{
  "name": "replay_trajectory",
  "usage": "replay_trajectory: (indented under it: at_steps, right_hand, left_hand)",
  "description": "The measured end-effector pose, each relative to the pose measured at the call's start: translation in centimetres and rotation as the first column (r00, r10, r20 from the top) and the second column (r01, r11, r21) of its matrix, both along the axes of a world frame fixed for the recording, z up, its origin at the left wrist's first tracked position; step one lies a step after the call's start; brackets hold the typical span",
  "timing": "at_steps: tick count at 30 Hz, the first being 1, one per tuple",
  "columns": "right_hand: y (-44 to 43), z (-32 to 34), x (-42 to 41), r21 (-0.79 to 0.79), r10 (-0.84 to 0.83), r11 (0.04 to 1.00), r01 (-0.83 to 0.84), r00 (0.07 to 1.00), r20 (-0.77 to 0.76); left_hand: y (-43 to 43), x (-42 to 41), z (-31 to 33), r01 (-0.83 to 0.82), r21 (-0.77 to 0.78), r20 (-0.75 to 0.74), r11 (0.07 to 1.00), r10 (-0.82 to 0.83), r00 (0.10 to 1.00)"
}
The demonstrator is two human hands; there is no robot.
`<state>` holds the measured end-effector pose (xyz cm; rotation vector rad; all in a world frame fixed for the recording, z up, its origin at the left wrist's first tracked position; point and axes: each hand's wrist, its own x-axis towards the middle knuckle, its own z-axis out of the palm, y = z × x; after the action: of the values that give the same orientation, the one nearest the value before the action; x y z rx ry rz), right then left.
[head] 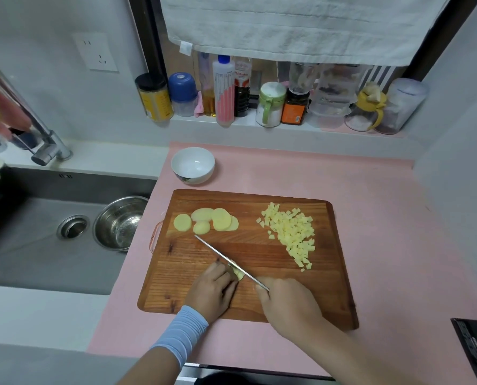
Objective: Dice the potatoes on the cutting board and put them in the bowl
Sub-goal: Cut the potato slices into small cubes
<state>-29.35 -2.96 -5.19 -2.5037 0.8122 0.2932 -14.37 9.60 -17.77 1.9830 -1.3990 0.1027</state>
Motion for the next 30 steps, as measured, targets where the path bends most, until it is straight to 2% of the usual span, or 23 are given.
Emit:
replay_trajectory:
  at_steps: [4,12,19,30]
  right_hand:
    - [0.0,0.2,-0.9,-0.003,-0.006,1.0,0.006,1.0,-0.017]
    - [-0.6,-0.8,0.6,0.12,-0.082,0.988,0.094,0.991,-0.103]
    - [-0.1,-1.3,2.8,0.11,-0.093,0.988,0.105,0.99,-0.108]
    - [0.2,0.4,2.0,0.041,-0.012,0.999,0.015,0.997,-0.078]
  left_hand:
    - [0.1,-0.1,0.0,-0.002,-0.002,-0.01,1.0,0.002,1.0]
    - [0.0,-0.1,-0.1,0.005,-0.011,-0.032,1.0,-0.005,0.999]
    - [0.3,-0.2,-0.4,-0.014,-0.028,0.025,1.0,0.015,1.0]
    - [0.7,-0.3,-0.2,-0.026,-0.033,-0.036,0.999,0.025,0.999]
